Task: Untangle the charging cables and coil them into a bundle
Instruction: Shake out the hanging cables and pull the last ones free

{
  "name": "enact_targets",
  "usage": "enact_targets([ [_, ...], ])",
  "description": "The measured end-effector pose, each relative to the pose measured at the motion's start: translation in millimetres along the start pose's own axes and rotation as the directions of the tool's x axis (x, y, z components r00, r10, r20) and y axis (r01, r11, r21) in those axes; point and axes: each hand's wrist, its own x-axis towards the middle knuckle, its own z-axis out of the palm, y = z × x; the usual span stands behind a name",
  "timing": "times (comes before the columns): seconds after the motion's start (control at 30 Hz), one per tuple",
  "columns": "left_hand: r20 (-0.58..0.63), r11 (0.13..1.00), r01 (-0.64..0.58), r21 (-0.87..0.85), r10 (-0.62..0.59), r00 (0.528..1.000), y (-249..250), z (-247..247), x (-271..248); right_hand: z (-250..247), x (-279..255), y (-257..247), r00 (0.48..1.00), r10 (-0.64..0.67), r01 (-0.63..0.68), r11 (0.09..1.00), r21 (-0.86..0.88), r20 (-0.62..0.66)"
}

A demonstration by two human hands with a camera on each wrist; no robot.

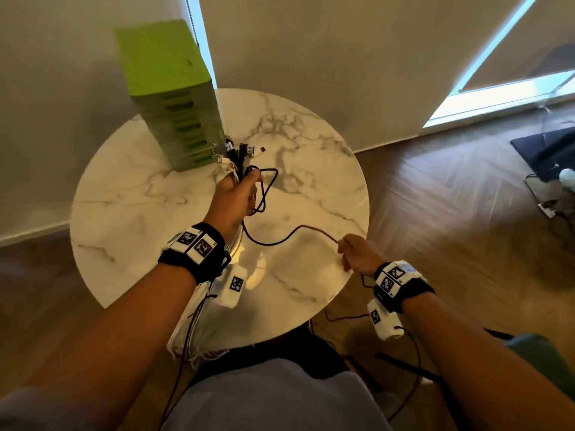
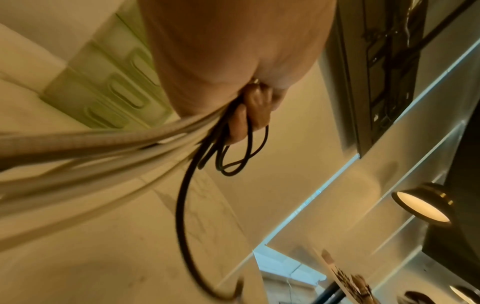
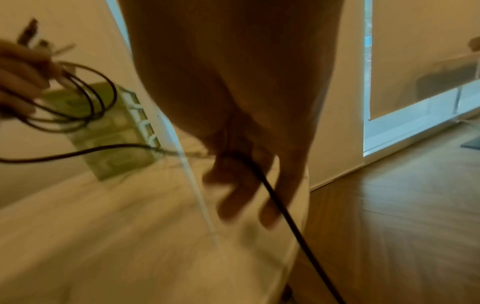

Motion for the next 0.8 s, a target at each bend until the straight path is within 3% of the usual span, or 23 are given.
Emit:
enact_targets([
  [0.07,0.002,0.999,0.013,-0.051,-0.013,1.000,5.2,-7.3,0.4,7.3,-0.8,-3.4,0.986,0.082,-0.050,0.974,-0.220,0.142],
  [0.13,0.012,0.998,0.009,-0.066,-0.008,1.000,8.7,-12.2,-1.6,21.7,3.0,-20.0,0.988,-0.044,0.085,0.955,-0.285,0.146],
  [0.2,0.011,0.998,-0.003,-0.065,0.004,1.000,10.3,-14.3,-3.7,38.0,1.6,-53.6,0.957,-0.243,0.270,0.945,-0.184,0.158],
  [0.27,-0.002,0.998,-0.010,-0.067,0.010,1.000,11.4,-16.7,-5.6,53.9,-5.5,-94.2,0.900,-0.361,0.384,0.922,-0.054,0.243],
  [0.33,-0.007,0.997,-0.023,-0.069,0.023,1.000,12.7,-20.2,-6.8,68.2,-15.8,-130.0,0.840,-0.389,0.391,0.917,0.075,0.379],
  [0.4,-0.014,0.998,-0.040,-0.053,0.040,0.999,14.1,-25.2,-7.9,77.4,-23.2,-151.6,0.811,-0.388,0.341,0.922,0.185,0.437],
  [0.53,-0.104,0.996,-0.084,-0.015,0.082,0.991,18.3,-43.2,-5.6,70.4,-28.5,-171.5,0.826,-0.477,0.447,0.879,0.169,0.299],
  [0.7,-0.235,0.996,-0.082,-0.028,0.074,0.969,24.5,-68.2,0.4,46.1,-30.9,-186.6,0.773,-0.634,0.592,0.717,0.368,-0.010],
  [0.73,-0.237,0.996,-0.081,-0.048,0.068,0.969,24.6,-71.5,0.8,42.5,-26.2,-188.7,0.784,-0.617,0.583,0.690,0.429,-0.072],
  [0.8,-0.236,0.993,-0.098,-0.070,0.079,0.969,23.8,-78.0,0.0,37.3,-8.6,-187.2,0.861,-0.488,0.486,0.704,0.518,-0.144],
])
